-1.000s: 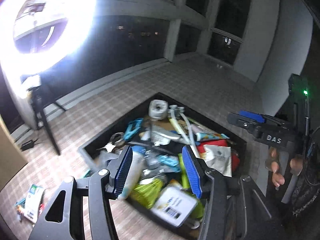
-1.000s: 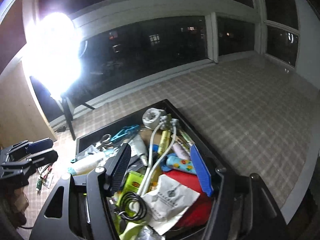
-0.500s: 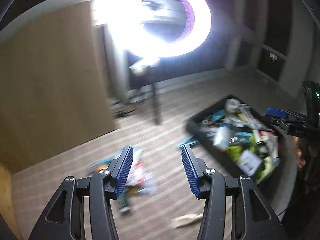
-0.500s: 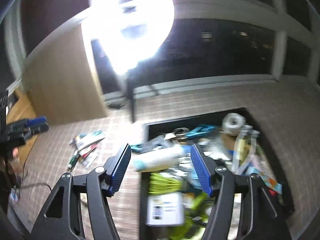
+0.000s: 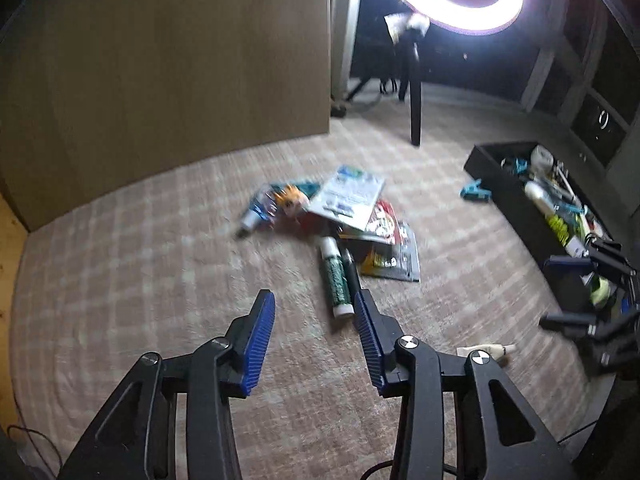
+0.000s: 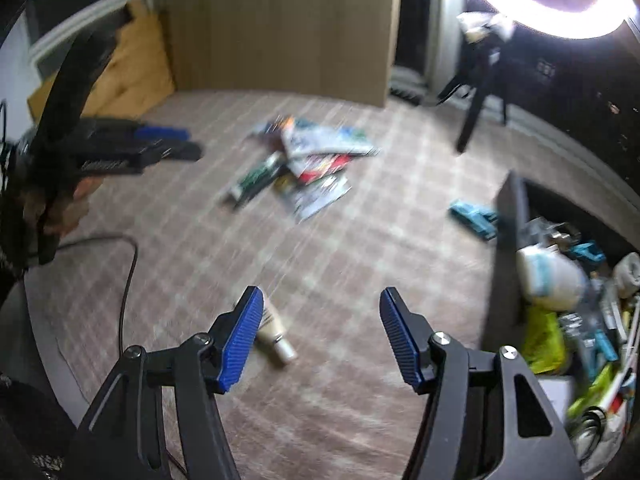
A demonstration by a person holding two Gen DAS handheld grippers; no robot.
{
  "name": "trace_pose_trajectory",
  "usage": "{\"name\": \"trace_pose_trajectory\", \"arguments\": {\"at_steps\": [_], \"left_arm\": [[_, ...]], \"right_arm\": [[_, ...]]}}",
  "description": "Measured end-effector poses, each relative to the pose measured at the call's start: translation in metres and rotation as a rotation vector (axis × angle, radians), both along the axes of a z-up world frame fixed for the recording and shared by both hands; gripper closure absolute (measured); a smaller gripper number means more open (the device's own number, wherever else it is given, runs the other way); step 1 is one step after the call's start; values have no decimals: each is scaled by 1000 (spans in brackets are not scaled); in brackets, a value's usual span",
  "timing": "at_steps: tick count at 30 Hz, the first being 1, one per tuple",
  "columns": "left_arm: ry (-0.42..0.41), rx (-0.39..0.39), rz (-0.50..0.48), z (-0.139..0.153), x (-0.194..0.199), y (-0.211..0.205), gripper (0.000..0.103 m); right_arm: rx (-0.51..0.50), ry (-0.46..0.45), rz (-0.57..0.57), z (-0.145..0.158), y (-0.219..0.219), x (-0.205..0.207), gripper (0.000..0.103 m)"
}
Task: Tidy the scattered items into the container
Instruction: 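Move both grippers back from the tray to the item pile, then grasp small white cream tube with right gripper while left gripper grasps green lip balm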
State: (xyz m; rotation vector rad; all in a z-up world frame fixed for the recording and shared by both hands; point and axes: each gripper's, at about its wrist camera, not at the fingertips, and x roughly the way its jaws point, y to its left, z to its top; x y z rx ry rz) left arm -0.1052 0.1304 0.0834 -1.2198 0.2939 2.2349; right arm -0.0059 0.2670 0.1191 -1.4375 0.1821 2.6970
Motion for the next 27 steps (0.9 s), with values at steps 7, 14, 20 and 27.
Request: {"name": "trace_pose_trajectory", "arguments": {"at_steps": [7,14,20,27], "left_arm": [[-32,-8,-25,-23,-14,12,67],[-56,-31,-41,-41,-24,24,71],[-50,-38,-45,-42,-29,26,71],[-70,-54,-44,-47,-31,26,77]], "right_arm": [[17,-44,0,-22,-9,-3,54],[24,-61,26,-34,-16,-8,54],[58,-83,59,-40,-23,-13,60],[25,-84,65,-44,-21,-12,60]]}}
